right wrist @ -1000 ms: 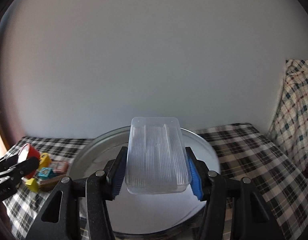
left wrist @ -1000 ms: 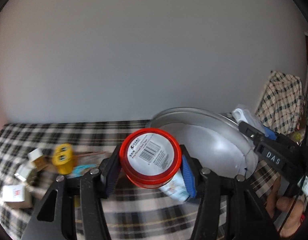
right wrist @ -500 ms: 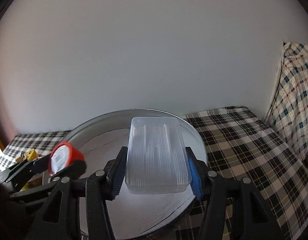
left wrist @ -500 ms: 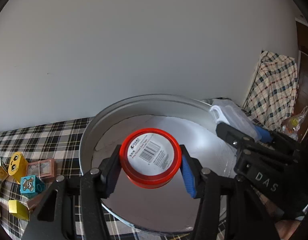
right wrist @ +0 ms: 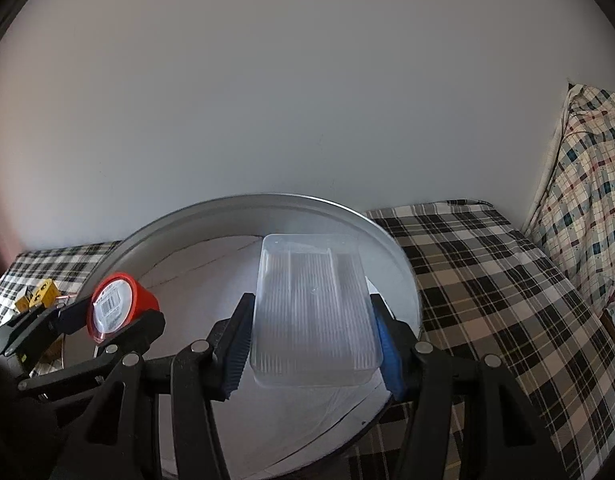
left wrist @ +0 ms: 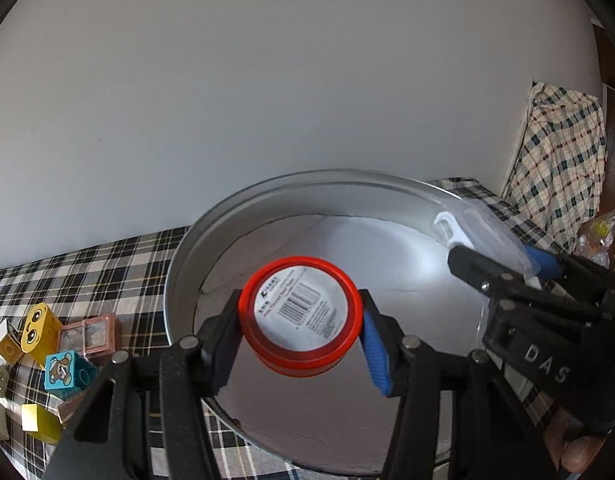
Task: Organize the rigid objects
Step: 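Carry the tray and tape roll over the tin and open both tools to drop them in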
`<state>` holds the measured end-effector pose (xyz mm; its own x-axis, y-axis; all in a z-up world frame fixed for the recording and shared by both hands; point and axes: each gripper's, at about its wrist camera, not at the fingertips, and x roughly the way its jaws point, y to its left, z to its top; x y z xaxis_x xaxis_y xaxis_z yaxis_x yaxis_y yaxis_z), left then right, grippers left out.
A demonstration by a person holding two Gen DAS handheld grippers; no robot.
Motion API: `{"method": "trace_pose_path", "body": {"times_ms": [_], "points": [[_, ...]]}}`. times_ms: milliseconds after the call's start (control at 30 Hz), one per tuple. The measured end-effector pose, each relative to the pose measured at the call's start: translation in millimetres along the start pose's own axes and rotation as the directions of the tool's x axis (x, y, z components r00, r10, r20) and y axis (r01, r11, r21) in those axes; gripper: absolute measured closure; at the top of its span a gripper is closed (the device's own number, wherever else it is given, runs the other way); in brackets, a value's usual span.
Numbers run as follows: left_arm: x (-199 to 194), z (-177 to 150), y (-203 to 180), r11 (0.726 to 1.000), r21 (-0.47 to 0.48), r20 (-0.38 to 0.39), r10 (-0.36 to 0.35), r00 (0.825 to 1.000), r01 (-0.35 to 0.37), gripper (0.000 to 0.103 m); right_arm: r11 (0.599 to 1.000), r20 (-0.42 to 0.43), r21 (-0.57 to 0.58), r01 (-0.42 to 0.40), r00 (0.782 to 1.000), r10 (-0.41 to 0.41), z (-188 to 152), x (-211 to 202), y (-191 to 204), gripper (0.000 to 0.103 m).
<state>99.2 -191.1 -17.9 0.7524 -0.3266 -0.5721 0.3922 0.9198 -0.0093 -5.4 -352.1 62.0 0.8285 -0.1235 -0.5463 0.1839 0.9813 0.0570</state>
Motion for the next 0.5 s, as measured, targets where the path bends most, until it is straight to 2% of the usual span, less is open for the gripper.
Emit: {"method": "trace_pose_path", "body": {"times_ms": [133,167,233,267,333,400,500], "points": [[0,0,1,1.000,-0.003,0.000,-0.024,1.000,0.024,0.047,1.000,-0.016,-0.002,-0.007,1.000,0.007,-1,4,1,0.044],[-1,0,3,1.000,-0.011,0.010,-0.027,1.000,0.027,0.041,1.000,-0.020,-0.001,-0.004,1.000,0.004,-1,4,1,0.043],[-7,-1,6,1.000,-0.025,0.036,-0.014,0.999,0.015,0.022,0.999,-0.005,0.014,0.030,1.000,-0.030,0,1,-2,0.033],[-11,-2,9,0.999,-0.042,0.056,0.014,0.998,-0.012,0.004,0.999,0.012,0.036,0.037,0.999,-0.037,1,-3,-7,0.031],[-24,-2,14,0.998,-0.057,0.107,0.042,0.993,-0.036,0.001,0.995,0.058,0.099,0.016,0.998,-0.022,5,-13,-17,0.020],[-36,-1,21,0.996,-0.068,0.153,0.061,0.986,-0.051,0.001,0.982,0.141,0.185,-0.022,0.990,-0.005,6,-29,-33,0.015],[-56,-2,38,0.992,-0.099,0.208,0.100,0.973,-0.081,0.001,0.969,0.201,0.247,-0.011,0.979,-0.041,7,-39,-48,0.013]]}}
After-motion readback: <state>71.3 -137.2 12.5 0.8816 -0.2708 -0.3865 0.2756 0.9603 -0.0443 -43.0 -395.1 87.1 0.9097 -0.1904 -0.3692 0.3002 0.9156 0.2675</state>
